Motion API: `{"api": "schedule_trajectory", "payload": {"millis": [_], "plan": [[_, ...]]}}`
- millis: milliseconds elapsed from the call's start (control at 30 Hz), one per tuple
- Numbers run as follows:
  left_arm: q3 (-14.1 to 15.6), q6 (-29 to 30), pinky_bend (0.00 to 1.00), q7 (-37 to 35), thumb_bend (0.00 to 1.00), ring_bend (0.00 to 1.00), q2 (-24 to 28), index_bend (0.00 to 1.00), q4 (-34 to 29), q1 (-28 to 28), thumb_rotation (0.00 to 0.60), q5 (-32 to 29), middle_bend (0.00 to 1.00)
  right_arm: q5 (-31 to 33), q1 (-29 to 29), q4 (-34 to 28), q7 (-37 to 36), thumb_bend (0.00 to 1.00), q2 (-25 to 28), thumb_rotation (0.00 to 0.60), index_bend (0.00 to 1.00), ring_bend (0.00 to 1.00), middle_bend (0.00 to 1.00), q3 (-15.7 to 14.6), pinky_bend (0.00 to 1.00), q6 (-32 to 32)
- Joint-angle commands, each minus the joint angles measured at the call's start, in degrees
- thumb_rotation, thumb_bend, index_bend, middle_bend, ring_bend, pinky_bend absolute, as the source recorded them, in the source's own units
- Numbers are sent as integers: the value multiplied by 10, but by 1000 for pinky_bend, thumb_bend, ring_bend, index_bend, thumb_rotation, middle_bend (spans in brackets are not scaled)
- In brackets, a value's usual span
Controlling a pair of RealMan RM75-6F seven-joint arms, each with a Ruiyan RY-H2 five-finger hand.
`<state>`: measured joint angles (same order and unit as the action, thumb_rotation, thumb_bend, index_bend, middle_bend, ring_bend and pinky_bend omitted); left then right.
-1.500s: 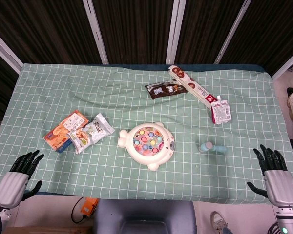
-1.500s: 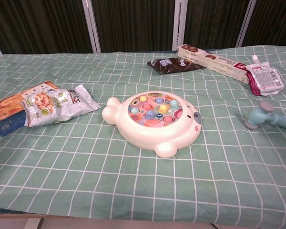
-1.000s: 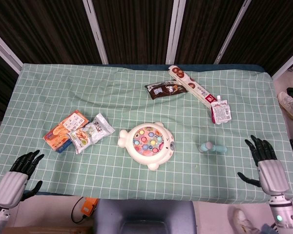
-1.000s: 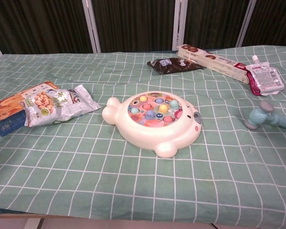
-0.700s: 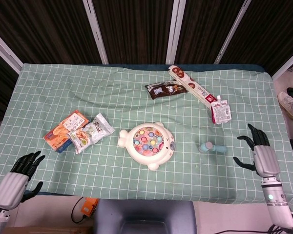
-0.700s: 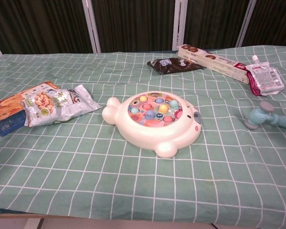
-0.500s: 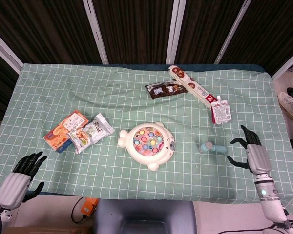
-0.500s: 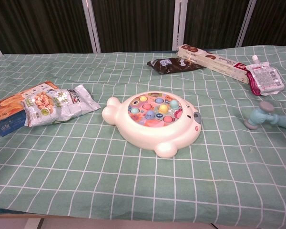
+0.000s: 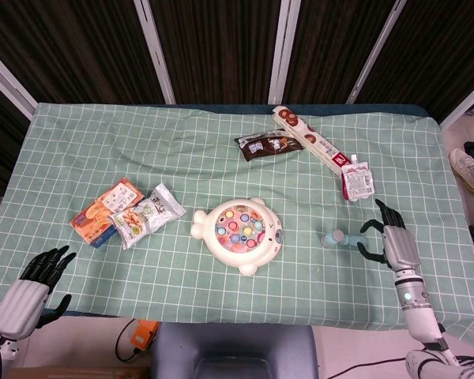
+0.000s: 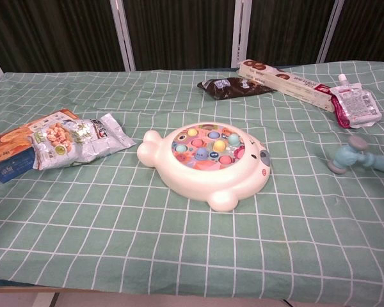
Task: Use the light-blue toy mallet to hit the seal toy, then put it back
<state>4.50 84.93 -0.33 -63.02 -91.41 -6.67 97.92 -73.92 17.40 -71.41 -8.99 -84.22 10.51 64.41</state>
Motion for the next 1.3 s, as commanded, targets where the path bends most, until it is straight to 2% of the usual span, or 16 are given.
{"api": "schedule_trajectory", "payload": {"millis": [33,133,1033,1300], "plan": [[0,0,107,-1,406,0,0,0,0,0,600,1,0,11,7,-1,12,510,0,600,592,0,97,3,0,-13],[0,0,107,-1,405,0,0,0,1,-1,600,1,0,20,12,-2,20,541,-1,600,590,0,97,4,0,-22],[1,0,107,-7,403,0,1,0,1,-2,600,0,0,54,46,-14,126,542,-15,600,559,0,97,-5,0,-52],[1,-2,107,-5,404,0,0,0,1,-3,600,1,0,63,49,-6,127,541,-20,600,560,0,97,-6,0,-58]]}}
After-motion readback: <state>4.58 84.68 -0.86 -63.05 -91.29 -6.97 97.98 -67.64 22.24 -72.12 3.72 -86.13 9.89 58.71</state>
